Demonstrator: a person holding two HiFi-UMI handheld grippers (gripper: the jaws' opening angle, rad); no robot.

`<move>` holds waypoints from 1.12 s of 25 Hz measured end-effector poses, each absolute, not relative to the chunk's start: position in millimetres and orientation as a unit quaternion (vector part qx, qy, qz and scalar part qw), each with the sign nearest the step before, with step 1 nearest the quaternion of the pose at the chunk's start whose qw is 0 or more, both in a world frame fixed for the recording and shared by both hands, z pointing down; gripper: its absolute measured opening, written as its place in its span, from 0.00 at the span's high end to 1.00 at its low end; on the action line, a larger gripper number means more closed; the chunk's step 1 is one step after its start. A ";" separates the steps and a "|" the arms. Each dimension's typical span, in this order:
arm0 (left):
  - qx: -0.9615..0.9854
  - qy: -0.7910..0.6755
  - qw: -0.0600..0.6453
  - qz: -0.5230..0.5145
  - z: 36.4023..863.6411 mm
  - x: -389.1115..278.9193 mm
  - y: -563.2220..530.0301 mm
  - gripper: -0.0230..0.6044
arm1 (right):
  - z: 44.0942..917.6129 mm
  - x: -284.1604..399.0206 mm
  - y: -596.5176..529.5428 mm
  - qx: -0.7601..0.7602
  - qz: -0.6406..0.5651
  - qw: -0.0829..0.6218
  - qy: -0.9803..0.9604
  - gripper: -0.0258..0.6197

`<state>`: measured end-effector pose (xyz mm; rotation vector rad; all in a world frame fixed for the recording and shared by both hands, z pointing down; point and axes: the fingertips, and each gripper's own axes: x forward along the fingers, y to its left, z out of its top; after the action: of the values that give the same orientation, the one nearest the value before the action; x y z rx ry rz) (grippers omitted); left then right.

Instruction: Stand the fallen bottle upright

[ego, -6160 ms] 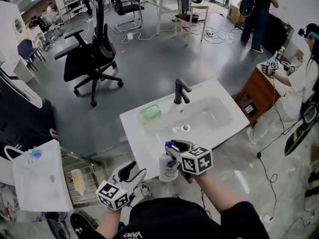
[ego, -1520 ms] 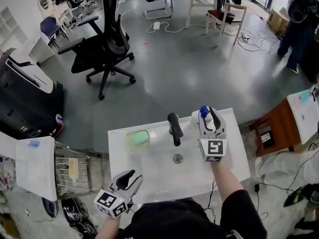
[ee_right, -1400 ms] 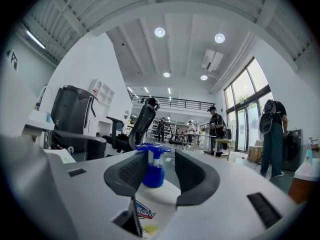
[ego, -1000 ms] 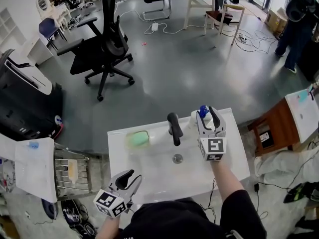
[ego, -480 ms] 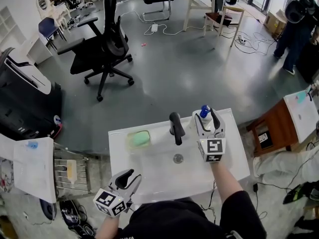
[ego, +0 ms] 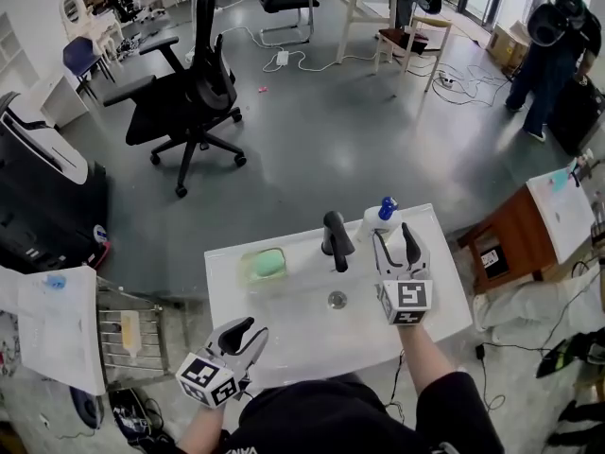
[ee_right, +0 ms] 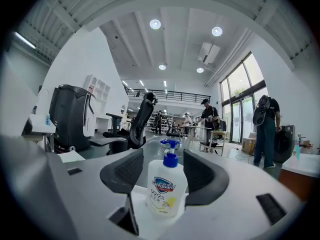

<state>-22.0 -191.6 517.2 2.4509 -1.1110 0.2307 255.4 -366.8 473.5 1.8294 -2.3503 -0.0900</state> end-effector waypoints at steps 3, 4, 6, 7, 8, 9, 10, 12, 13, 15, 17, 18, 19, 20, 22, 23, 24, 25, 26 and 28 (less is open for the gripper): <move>0.896 -0.382 0.210 0.082 514.8 -24.9 -192.9 0.71 | 473.8 256.4 -350.5 0.627 -0.021 0.081 -0.775 0.59; 0.900 -0.376 0.207 0.081 513.8 -26.3 -193.0 0.71 | 473.0 256.1 -343.8 0.632 -0.017 0.080 -0.770 0.59; 0.907 -0.362 0.201 0.079 511.8 -29.1 -193.4 0.71 | 470.1 253.9 -328.2 0.642 -0.010 0.077 -0.762 0.61; 0.910 -0.355 0.199 0.078 510.9 -30.7 -193.7 0.71 | 468.9 252.0 -319.5 0.647 -0.007 0.076 -0.759 0.65; 0.913 -0.349 0.198 0.077 510.2 -32.3 -193.8 0.71 | 467.9 249.4 -310.4 0.650 -0.004 0.075 -0.756 0.67; 0.916 -0.342 0.196 0.076 509.4 -33.7 -193.7 0.71 | 466.7 246.2 -300.9 0.653 -0.001 0.073 -0.754 0.69; 0.919 -0.334 0.194 0.075 508.7 -34.8 -193.3 0.71 | 465.1 242.9 -291.4 0.655 0.001 0.071 -0.752 0.73; 0.926 -0.317 0.191 0.073 508.0 -35.7 -192.2 0.71 | 460.0 236.8 -273.4 0.661 0.003 0.065 -0.748 0.79; 0.929 -0.309 0.190 0.072 508.4 -36.0 -191.7 0.71 | 457.5 234.2 -265.3 0.663 0.002 0.062 -0.746 0.84; 0.933 -0.297 0.189 0.071 510.0 -36.5 -191.1 0.71 | 454.7 230.5 -250.4 0.666 0.002 0.058 -0.744 0.91; 0.936 -0.290 0.188 0.069 510.8 -35.7 -190.1 0.72 | 452.3 226.9 -236.5 0.666 0.004 0.057 -0.744 0.95; 0.937 -0.287 0.188 0.069 510.7 -34.2 -188.8 0.73 | 451.4 224.9 -230.0 0.664 0.006 0.058 -0.746 0.95; 0.938 -0.285 0.187 0.068 510.3 -32.1 -187.2 0.74 | 450.8 223.1 -223.9 0.660 0.008 0.059 -0.749 0.95; 0.939 -0.282 0.185 0.067 509.8 -29.8 -185.8 0.75 | 450.5 221.9 -218.7 0.657 0.012 0.060 -0.752 0.95; 0.940 -0.280 0.181 0.065 508.1 -26.3 -185.1 0.77 | 449.8 220.4 -211.4 0.650 0.018 0.059 -0.757 0.96; 0.941 -0.281 0.179 0.065 506.8 -25.4 -185.1 0.77 | 449.9 219.7 -208.4 0.647 0.020 0.060 -0.760 0.96; 0.940 -0.284 0.177 0.065 505.4 -24.6 -184.4 0.78 | 450.1 218.8 -204.9 0.643 0.021 0.062 -0.763 0.96; 0.940 -0.287 0.174 0.064 503.8 -23.6 -182.8 0.79 | 450.3 217.8 -200.7 0.638 0.022 0.064 -0.767 0.96; 0.939 -0.290 0.171 0.064 502.2 -22.1 -180.5 0.80 | 450.1 216.9 -195.9 0.633 0.024 0.064 -0.771 0.96; 0.937 -0.299 0.166 0.064 499.3 -18.2 -175.5 0.82 | 449.6 215.8 -186.4 0.622 0.030 0.060 -0.780 0.96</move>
<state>-18.2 -175.5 499.3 2.6695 -0.8519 0.1814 215.8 -186.4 449.6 1.8810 -2.3621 0.0912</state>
